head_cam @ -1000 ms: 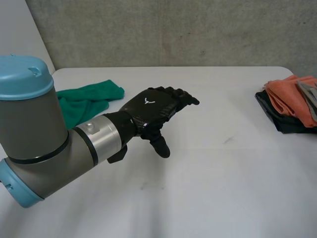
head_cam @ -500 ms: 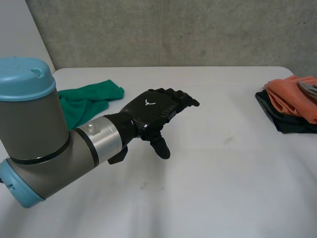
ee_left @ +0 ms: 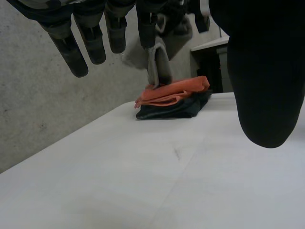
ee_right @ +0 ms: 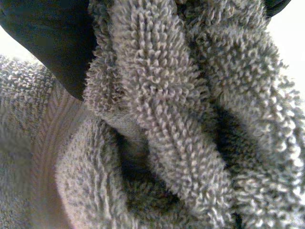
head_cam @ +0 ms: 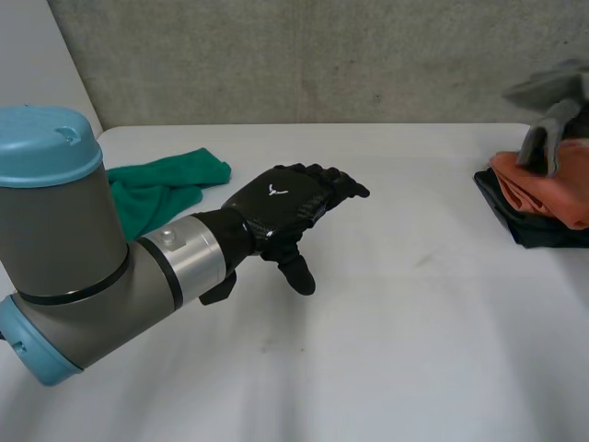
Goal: Fold the laundry.
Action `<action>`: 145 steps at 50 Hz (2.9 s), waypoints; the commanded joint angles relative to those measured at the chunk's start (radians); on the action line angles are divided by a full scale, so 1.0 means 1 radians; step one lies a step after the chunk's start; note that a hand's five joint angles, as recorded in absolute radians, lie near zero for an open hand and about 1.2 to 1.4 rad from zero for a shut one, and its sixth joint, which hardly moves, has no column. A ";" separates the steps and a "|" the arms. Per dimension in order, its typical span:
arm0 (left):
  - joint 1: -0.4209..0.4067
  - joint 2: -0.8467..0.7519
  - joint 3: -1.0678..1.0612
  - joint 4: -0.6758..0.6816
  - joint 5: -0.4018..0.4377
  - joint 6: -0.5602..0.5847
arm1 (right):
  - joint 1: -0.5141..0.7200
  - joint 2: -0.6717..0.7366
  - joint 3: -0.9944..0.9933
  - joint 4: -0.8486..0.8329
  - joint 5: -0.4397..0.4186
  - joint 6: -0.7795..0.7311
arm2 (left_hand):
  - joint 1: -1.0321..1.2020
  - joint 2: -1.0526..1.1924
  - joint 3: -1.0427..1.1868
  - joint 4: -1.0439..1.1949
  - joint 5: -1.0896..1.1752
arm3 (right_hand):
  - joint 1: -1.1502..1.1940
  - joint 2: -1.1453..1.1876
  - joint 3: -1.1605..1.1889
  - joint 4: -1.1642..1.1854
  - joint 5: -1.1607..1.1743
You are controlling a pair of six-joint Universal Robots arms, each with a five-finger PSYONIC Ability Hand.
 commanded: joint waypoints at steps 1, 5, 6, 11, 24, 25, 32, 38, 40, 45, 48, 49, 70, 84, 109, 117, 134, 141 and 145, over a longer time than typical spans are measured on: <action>0.005 0.000 -0.001 0.000 0.001 0.000 | 0.001 0.132 0.056 -0.016 0.011 -0.307 | -0.014 -0.024 -0.029 -0.024 -0.037 | 0.493 0.227 0.236 0.210 0.265; 0.009 0.000 -0.001 0.000 0.001 0.000 | -0.002 0.151 0.068 -0.013 0.002 -0.386 | -0.014 -0.024 -0.029 -0.024 -0.037 | 0.493 0.227 0.236 0.210 0.265; 0.009 0.000 0.001 0.000 0.001 0.000 | -0.004 0.151 0.073 -0.013 -0.001 -0.390 | -0.014 -0.024 -0.029 -0.024 -0.037 | 0.493 0.227 0.236 0.210 0.265; 0.008 0.000 0.001 0.000 0.001 0.000 | -0.004 0.149 0.108 -0.015 -0.006 -0.398 | -0.014 -0.024 -0.029 -0.024 -0.037 | 0.491 0.225 0.234 0.208 0.263; 0.008 0.000 -0.002 0.002 0.001 0.000 | -0.004 -0.045 0.183 0.039 0.055 -0.389 | -0.014 -0.024 -0.029 -0.024 -0.037 | -0.729 -0.995 -0.986 -1.012 -0.956; 0.008 0.000 -0.002 0.002 0.001 0.000 | -0.004 -0.059 0.184 0.056 0.065 -0.389 | -0.014 -0.024 -0.029 -0.024 -0.037 | -0.729 -0.995 -0.986 -1.012 -0.956; 0.008 0.000 -0.001 0.002 0.001 0.000 | -0.027 -0.190 0.150 0.237 0.170 -0.406 | -0.014 -0.024 -0.029 -0.024 -0.037 | -0.729 -0.995 -0.986 -1.012 -0.956; 0.008 0.006 0.004 0.002 0.001 0.000 | -0.064 -0.217 0.115 0.321 0.273 -0.508 | -0.014 -0.024 -0.029 -0.024 -0.037 | -0.729 -0.995 -0.986 -1.012 -0.956; 0.009 0.009 0.007 0.003 0.000 0.000 | -0.064 -0.230 0.102 0.294 0.312 -0.605 | -0.014 -0.024 -0.029 -0.024 -0.037 | -0.729 -0.995 -0.986 -1.012 -0.956; 0.011 0.015 0.010 0.003 0.000 -0.002 | -0.036 -0.262 0.098 0.090 0.382 -0.711 | -0.014 -0.024 -0.029 -0.024 -0.037 | -0.729 -0.995 -0.986 -1.012 -0.956; 0.011 0.018 0.011 0.003 -0.005 -0.002 | 0.077 -0.265 0.127 -0.069 0.385 -0.690 | -0.014 -0.024 -0.029 -0.024 -0.037 | -0.729 -0.995 -0.986 -1.012 -0.956; 0.011 0.021 0.011 0.003 -0.005 -0.002 | 0.112 -0.266 0.137 -0.100 0.385 -0.679 | -0.014 -0.024 -0.029 -0.024 -0.037 | -0.729 -0.995 -0.986 -1.012 -0.956; 0.293 0.081 0.014 0.209 -0.291 0.006 | 0.728 -0.253 0.567 0.073 0.278 -0.229 | -0.021 -0.030 -0.035 -0.030 -0.044 | -0.729 -0.995 -0.986 -1.012 -0.956; 0.493 -0.329 0.221 0.210 -0.187 0.280 | 0.719 -0.251 0.782 -0.044 0.295 -0.232 | -0.021 -0.030 -0.035 -0.030 -0.044 | -0.729 -0.995 -0.986 -1.012 -0.956; 0.517 -0.710 0.490 0.206 -0.310 0.544 | 0.685 -0.250 0.780 -0.045 0.295 -0.234 | 0.290 0.281 0.276 0.281 0.267 | -0.729 -0.995 -0.986 -1.012 -0.956; 0.479 -0.651 0.473 0.253 -0.362 0.525 | 0.684 -0.250 0.779 -0.045 0.298 -0.236 | 1.201 1.191 1.186 1.191 1.178 | -0.729 -0.995 -0.986 -1.012 -0.956; 0.091 -0.164 0.133 0.247 -0.396 0.002 | 0.570 -0.268 0.733 -0.044 0.318 -0.228 | 1.201 1.191 1.186 1.191 1.178 | -0.729 -0.995 -0.986 -1.012 -0.956; -0.119 -0.132 0.016 0.114 -0.218 -0.196 | 0.483 -0.294 0.699 -0.042 0.347 -0.225 | 1.120 1.110 1.105 1.110 1.097 | -0.729 -0.995 -0.986 -1.012 -0.956; -0.162 -0.133 -0.002 0.083 -0.187 -0.180 | 0.461 -0.294 0.685 -0.036 0.342 -0.225 | -0.021 -0.030 -0.035 -0.030 -0.044 | -0.729 -0.995 -0.986 -1.012 -0.956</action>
